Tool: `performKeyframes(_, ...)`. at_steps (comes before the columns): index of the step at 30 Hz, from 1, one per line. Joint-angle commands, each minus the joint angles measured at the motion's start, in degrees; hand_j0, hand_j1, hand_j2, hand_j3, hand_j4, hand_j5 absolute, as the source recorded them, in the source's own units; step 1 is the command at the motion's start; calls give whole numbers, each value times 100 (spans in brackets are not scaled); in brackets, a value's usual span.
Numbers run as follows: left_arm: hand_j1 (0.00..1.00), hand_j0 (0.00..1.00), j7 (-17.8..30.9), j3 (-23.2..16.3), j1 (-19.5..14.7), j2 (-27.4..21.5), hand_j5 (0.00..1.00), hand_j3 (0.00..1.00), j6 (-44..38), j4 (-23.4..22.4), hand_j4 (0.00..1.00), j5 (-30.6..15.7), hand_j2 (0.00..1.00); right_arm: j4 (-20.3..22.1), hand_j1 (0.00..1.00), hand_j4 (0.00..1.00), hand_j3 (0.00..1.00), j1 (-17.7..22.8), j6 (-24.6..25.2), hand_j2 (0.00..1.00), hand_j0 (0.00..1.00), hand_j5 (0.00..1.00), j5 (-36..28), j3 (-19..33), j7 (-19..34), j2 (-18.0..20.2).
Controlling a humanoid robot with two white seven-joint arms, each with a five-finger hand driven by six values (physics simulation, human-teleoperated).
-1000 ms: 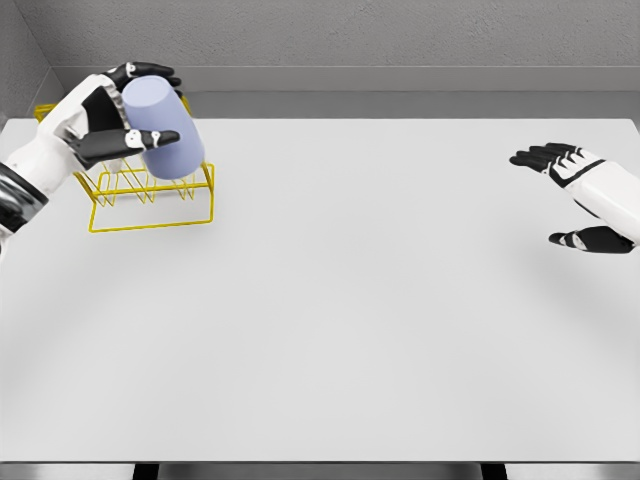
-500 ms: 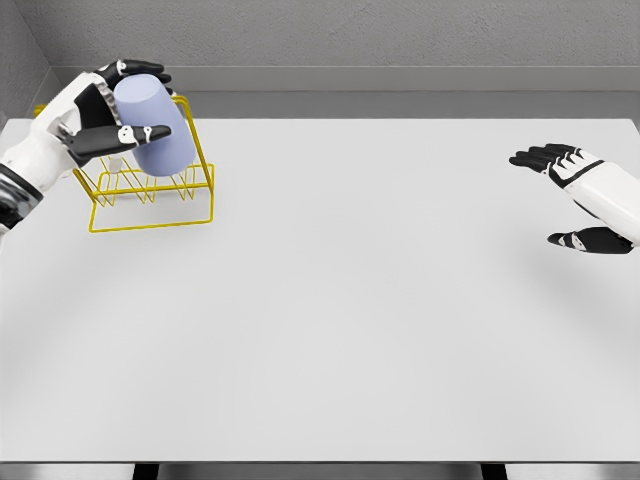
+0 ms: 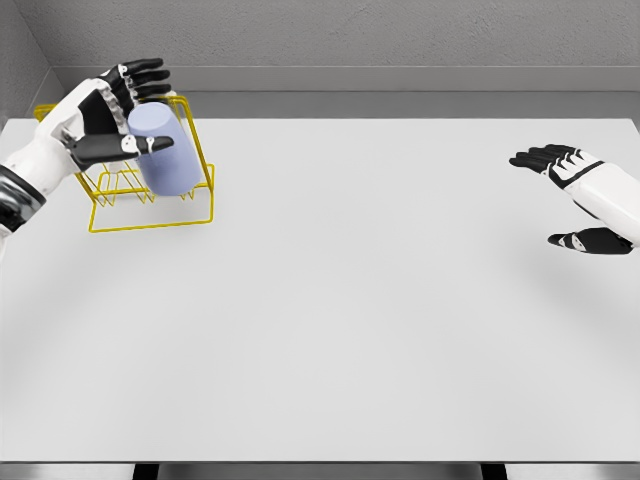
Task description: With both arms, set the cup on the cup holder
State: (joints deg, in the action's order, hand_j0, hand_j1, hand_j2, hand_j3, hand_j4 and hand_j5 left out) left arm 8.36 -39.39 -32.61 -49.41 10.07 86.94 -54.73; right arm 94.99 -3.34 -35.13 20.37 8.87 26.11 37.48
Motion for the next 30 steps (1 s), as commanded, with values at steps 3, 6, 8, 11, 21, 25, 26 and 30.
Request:
performKeyframes(3,100,100,-1,1,-9,-8,100,100,21,8,100,24,100,2,100,100,100,0,13,100,100,100,-42,1,-1,5)
performKeyframes(6,100,100,-1,10,-18,-8,100,100,21,8,100,24,100,2,100,100,100,0,13,100,100,100,-42,1,-1,5)
performKeyframes(8,100,100,-1,1,-18,-8,100,100,21,8,100,33,100,2,100,100,100,0,13,100,100,100,-42,1,-1,5)
performKeyframes(11,100,100,-1,1,-18,-8,100,100,21,43,100,59,100,2,100,100,100,0,13,100,100,100,-42,45,-1,5)
performKeyframes(21,100,100,-1,10,369,-245,100,100,1119,482,100,77,100,-7,100,100,100,26,13,100,100,100,-42,71,-1,5)
performKeyframes(25,100,100,-1,19,764,-482,100,100,2042,544,100,68,100,-7,100,100,100,18,13,100,100,100,-42,71,-1,5)
performKeyframes(26,100,100,-1,28,826,-535,100,100,2200,544,100,68,100,-7,100,100,100,18,13,100,100,100,-42,71,-1,5)
performKeyframes(30,100,100,-1,106,1239,-623,100,100,2493,526,100,68,100,-7,100,100,100,26,13,100,100,100,-42,71,-1,5)
